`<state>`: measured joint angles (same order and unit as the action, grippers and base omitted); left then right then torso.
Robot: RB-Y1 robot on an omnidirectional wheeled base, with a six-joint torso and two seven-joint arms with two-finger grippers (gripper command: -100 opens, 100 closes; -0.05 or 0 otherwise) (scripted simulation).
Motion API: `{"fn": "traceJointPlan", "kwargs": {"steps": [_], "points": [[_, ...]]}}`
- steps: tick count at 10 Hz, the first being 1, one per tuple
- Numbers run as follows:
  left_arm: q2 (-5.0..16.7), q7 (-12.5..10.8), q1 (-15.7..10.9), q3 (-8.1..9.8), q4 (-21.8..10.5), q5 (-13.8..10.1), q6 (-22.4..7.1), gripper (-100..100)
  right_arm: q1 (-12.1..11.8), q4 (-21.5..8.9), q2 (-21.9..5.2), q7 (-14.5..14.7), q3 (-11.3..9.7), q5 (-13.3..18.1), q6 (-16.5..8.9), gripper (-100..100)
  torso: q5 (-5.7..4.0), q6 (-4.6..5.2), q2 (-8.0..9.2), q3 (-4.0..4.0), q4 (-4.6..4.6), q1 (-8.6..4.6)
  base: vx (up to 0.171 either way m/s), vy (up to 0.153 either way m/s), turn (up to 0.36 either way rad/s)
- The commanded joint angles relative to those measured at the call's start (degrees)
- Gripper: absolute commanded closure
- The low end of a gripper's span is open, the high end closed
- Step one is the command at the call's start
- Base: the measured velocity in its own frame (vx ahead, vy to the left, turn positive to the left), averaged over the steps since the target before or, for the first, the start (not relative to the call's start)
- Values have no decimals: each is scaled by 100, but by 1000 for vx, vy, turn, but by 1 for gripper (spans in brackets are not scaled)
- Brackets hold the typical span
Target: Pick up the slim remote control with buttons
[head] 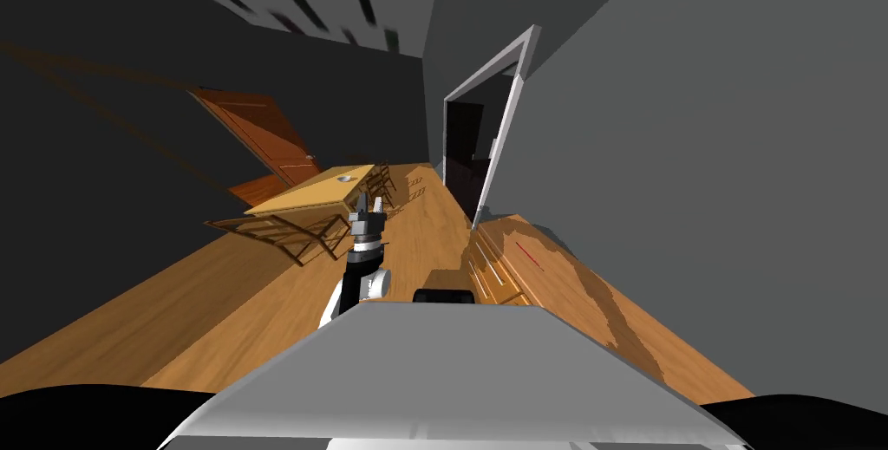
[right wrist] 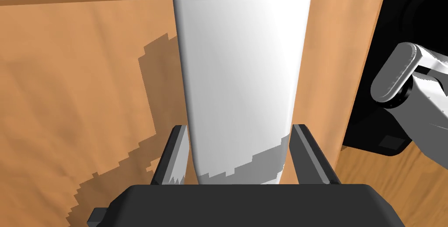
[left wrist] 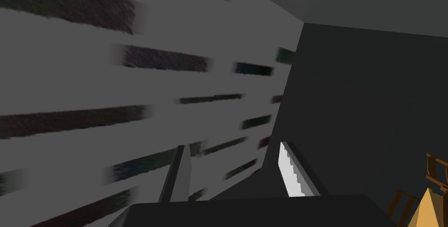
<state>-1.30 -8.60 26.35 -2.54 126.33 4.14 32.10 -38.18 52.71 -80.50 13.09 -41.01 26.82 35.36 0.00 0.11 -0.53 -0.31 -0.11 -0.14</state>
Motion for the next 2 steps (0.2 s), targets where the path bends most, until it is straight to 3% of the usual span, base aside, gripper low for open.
{"fn": "traceJointPlan", "kwargs": {"steps": [1, 2], "points": [[0, 0, 0, 0, 0, 0, 0, 0, 0, 0, 0, 0, 0, 0, 0, 100, 0, 0, 0, 0, 0, 0, 67, 5, -52], [0, 0, -2, -1, 0, 0, 0, 0, -10, 10, -5, 25, 1, 2, -2, 0, -1, -9, 21, 12, 5, -2, 11, 2, 11]]}}
